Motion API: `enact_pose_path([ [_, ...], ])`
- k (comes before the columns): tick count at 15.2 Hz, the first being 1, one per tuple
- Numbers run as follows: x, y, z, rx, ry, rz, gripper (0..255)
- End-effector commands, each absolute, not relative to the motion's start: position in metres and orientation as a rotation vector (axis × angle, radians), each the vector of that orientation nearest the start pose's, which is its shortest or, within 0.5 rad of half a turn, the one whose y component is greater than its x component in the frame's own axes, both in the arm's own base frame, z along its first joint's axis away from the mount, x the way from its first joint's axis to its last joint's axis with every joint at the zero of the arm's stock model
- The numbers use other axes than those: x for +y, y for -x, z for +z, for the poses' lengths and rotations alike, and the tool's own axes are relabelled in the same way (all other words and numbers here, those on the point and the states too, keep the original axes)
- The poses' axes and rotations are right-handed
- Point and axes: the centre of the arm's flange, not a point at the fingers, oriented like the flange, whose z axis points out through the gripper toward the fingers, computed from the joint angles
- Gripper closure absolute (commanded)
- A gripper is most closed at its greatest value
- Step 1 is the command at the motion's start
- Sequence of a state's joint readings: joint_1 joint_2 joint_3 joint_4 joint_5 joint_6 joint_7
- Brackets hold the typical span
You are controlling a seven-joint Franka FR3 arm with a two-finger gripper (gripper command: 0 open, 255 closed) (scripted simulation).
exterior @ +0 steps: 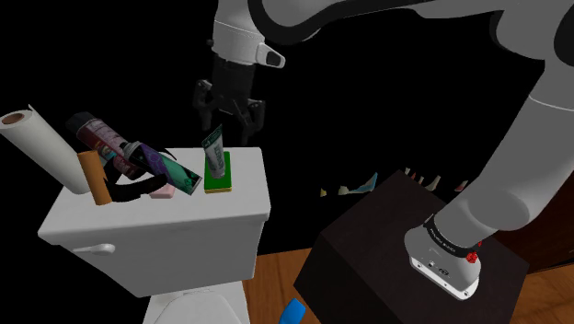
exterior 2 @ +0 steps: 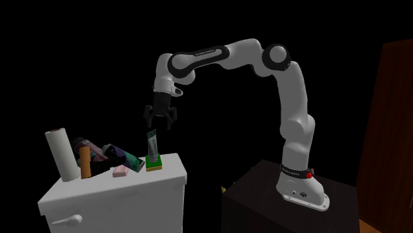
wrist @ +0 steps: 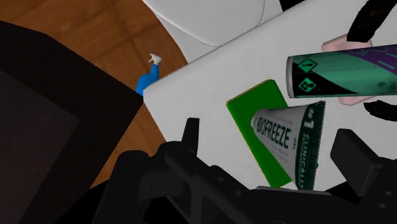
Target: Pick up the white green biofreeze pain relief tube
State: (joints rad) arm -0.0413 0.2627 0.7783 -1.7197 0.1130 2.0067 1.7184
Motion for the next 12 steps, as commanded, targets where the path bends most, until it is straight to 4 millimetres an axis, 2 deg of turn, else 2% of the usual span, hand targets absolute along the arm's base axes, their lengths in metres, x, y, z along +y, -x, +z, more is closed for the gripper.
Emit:
enact_pose_path([
  [1,0.411,-0.506,0.477,1.550,2.475,0.364,0],
  [3,0.419,-0.520,0.474,1.597,2.434,0.373,0],
  [10,0.419,-0.520,0.434,1.597,2.434,0.373,0],
  [12,0.419,-0.520,0.434,1.597,2.434,0.373,0],
])
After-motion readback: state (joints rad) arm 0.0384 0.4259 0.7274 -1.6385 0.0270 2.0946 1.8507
